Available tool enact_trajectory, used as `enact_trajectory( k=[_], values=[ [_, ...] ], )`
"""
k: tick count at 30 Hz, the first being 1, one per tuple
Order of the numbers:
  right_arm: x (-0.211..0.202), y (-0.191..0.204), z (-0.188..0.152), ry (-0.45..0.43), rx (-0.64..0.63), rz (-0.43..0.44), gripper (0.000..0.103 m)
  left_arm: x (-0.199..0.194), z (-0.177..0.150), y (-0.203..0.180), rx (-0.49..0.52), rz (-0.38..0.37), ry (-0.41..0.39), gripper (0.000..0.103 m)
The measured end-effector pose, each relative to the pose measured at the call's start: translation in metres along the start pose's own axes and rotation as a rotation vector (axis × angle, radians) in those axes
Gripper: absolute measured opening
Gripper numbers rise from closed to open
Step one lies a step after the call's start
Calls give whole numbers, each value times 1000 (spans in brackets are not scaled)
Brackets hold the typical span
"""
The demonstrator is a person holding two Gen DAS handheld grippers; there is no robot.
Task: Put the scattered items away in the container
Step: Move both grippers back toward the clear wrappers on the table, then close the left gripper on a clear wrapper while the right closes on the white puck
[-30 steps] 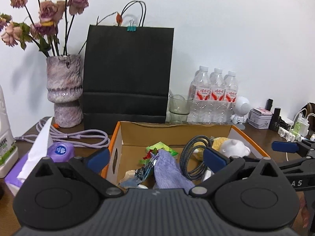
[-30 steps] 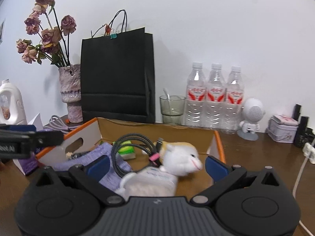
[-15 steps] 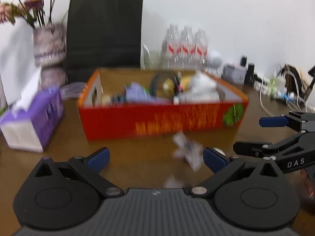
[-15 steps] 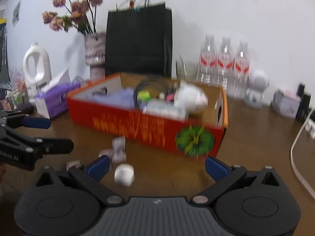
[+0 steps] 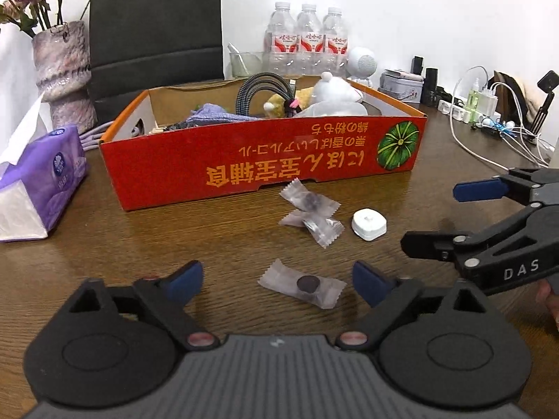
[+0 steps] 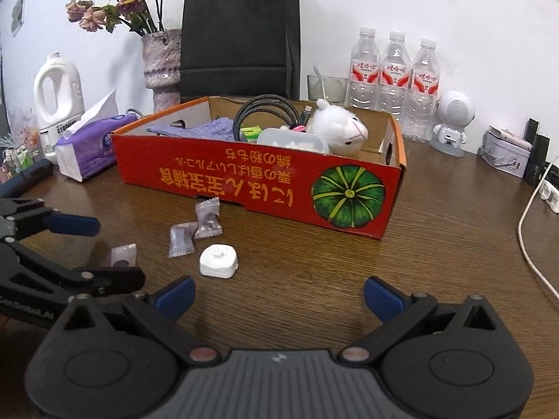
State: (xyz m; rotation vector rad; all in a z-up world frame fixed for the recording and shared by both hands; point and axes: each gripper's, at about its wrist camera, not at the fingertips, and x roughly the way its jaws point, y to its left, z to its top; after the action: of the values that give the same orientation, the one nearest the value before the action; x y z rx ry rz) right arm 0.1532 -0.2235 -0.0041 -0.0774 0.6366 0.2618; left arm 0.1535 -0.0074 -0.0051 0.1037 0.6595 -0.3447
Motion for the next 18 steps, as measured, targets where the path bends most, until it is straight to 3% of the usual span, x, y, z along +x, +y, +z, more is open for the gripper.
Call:
enact_trajectory(
  k=[2, 6, 8, 11, 14, 18],
  values=[
    [3, 4, 1, 0, -13, 11, 103, 0, 0, 2, -7, -5, -2, 76],
    [7, 14, 5, -7, -45, 56, 99, -1, 1, 14, -28, -20, -17, 52],
    [14, 21, 10, 7, -63, 57, 88, -2, 2, 22, -51, -27, -23, 46],
    [24, 26, 15, 27, -56, 66, 73, -4, 2, 28, -67, -29, -25, 45],
    [26, 26, 16, 27, -41, 70, 71, -3, 2, 31, -79, -23, -27, 46],
    [25, 26, 16, 20, -37, 68, 60, -11, -2, 27, -74, 26, -42, 66]
  ],
)
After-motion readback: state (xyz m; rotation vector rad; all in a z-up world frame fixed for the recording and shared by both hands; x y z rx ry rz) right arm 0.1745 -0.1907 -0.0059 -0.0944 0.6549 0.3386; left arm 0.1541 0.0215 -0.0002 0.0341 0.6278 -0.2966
